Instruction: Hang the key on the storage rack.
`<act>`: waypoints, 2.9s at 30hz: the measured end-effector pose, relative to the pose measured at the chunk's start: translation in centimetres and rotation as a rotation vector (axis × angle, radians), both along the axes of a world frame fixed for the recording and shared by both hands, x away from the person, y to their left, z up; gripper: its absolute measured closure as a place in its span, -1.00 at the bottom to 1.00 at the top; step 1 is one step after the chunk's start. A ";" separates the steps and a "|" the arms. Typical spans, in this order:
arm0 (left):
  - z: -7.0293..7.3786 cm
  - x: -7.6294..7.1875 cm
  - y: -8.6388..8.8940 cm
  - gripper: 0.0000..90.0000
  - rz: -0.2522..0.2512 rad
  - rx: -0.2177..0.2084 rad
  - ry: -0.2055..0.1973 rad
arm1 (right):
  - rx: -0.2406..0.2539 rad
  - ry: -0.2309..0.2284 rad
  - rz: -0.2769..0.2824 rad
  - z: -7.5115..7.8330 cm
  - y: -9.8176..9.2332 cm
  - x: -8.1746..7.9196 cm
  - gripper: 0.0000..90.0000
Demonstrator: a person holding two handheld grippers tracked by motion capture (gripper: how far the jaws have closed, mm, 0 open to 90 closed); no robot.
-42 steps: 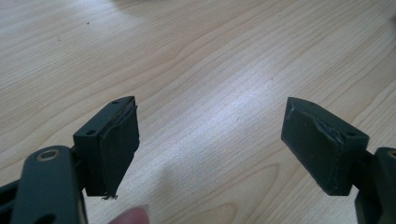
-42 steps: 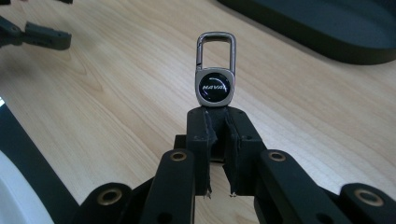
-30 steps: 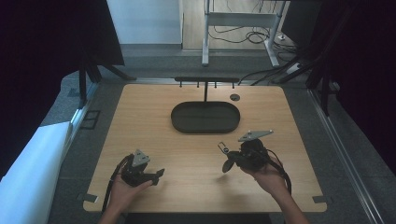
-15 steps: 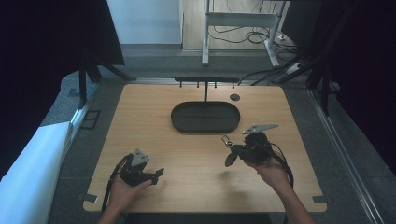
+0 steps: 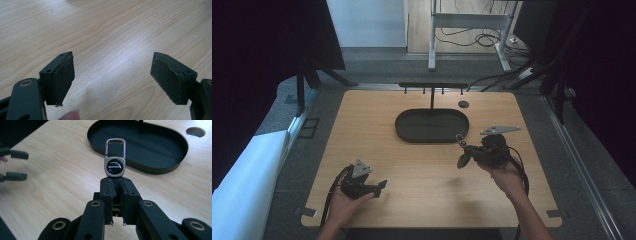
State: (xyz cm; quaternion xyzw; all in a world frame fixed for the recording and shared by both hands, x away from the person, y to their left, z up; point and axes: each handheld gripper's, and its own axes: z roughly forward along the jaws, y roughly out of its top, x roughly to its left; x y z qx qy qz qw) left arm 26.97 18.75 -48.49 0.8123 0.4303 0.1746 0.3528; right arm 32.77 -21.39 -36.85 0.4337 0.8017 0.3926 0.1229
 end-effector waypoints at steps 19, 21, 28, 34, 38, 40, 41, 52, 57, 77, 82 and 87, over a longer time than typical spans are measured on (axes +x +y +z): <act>-0.1 0.0 -0.1 -0.56 -0.006 0.006 0.002 | 0.021 -0.054 -0.051 1.7 0.4 2.6 0.81; -0.1 0.0 -0.1 -0.56 -0.005 0.007 0.003 | 0.022 -0.056 -0.059 1.7 0.4 3.0 0.80; -0.1 0.0 0.1 -0.56 -0.005 0.012 0.003 | 0.013 -0.057 -0.081 1.7 0.4 4.7 0.81; -0.1 0.0 0.1 -0.56 -0.003 0.012 0.004 | 0.008 -0.066 -0.102 2.0 0.6 6.0 0.81; -0.1 0.0 0.1 -0.56 -0.004 0.013 0.004 | 0.012 -0.075 -0.111 2.3 0.8 6.4 0.80; -0.1 0.0 0.1 -0.56 -0.003 0.012 0.005 | 0.016 -0.081 -0.117 2.5 1.0 6.8 0.81; -0.1 0.1 0.1 -0.56 -0.004 0.010 0.005 | 0.015 -0.087 -0.118 2.6 1.1 6.9 0.80; -0.1 0.1 0.1 -0.56 -0.004 0.008 0.007 | 0.022 -0.117 -0.150 3.1 1.8 8.1 0.80; -0.1 0.1 0.2 -0.56 -0.003 0.007 0.008 | 0.023 -0.124 -0.166 3.2 1.9 8.7 0.81; -0.1 0.1 0.3 -0.56 0.000 0.003 0.009 | -0.006 -0.121 -0.261 1.6 1.3 11.9 0.81; -0.2 0.1 0.2 -0.56 -0.005 0.007 0.010 | -0.011 -0.130 -0.272 1.3 1.4 12.7 0.81; -0.1 0.1 0.2 -0.56 -0.003 0.006 0.010 | -0.022 -0.127 -0.278 1.0 2.0 13.4 0.81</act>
